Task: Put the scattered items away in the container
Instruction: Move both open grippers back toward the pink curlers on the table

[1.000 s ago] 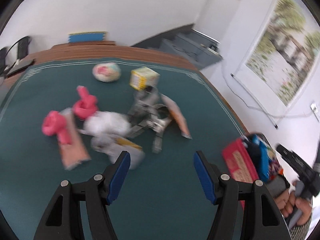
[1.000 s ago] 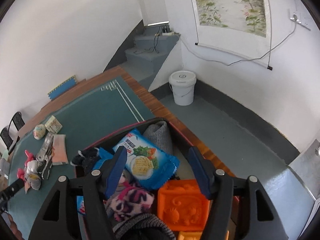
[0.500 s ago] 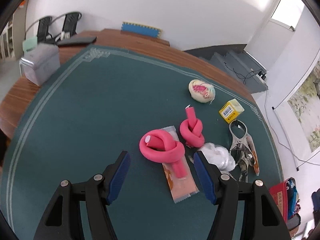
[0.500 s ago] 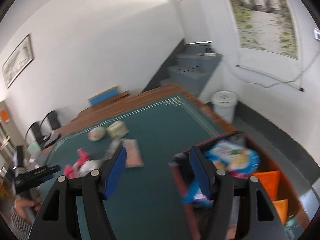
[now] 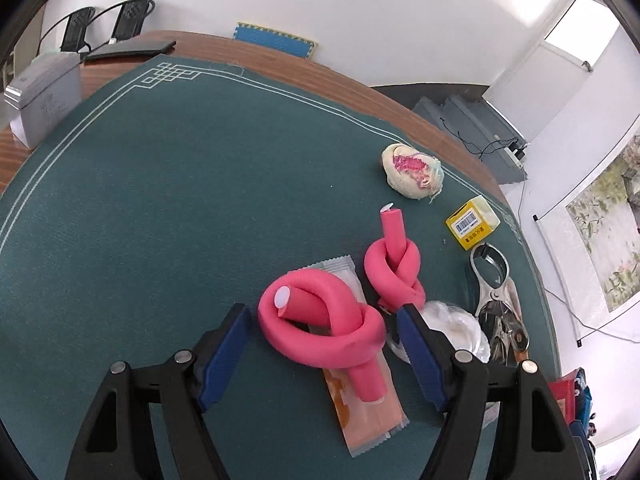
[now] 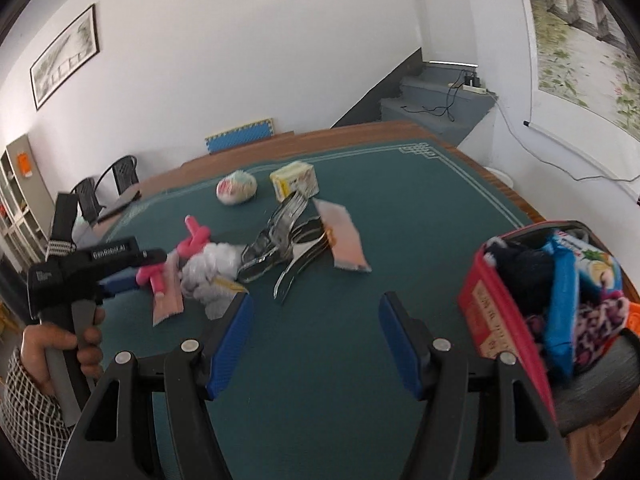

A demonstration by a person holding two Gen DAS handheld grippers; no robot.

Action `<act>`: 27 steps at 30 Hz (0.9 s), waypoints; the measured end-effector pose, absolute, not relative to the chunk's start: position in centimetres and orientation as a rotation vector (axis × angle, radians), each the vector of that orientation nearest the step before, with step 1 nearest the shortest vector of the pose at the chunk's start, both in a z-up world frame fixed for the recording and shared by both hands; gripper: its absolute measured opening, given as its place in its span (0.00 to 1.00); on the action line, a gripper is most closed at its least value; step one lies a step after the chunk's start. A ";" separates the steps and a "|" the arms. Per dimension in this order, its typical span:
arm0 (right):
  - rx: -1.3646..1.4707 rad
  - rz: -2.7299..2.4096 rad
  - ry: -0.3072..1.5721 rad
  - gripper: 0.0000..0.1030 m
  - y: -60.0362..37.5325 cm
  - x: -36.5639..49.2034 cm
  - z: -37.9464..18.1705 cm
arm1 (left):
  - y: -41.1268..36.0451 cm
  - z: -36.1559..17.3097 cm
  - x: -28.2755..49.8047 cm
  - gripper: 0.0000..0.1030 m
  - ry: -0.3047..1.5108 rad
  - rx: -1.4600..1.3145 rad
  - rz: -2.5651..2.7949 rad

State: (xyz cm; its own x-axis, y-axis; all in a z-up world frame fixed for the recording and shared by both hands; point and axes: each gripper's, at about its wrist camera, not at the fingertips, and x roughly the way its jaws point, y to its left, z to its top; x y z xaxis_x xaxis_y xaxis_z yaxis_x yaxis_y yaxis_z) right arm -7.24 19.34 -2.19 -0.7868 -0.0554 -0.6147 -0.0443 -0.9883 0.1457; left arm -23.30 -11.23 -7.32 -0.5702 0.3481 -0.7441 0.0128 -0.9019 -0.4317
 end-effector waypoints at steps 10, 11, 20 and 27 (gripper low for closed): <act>1.043 -2.932 -0.213 0.67 18.8 -7.5 -3.3 | -13.0 -5.9 -22.4 0.62 -0.663 -1.295 2.589; 1.042 -2.927 -0.212 0.67 18.7 -7.5 -3.3 | -13.1 -5.4 -22.2 0.62 -0.648 -1.278 2.617; 1.085 -2.857 -0.188 0.67 17.1 -9.1 -4.2 | -14.6 -3.9 -21.5 0.62 -0.639 -1.232 2.704; 1.181 -2.747 -0.139 0.67 13.9 -13.1 -5.6 | -15.2 -3.5 -21.4 0.62 -0.687 -1.219 2.685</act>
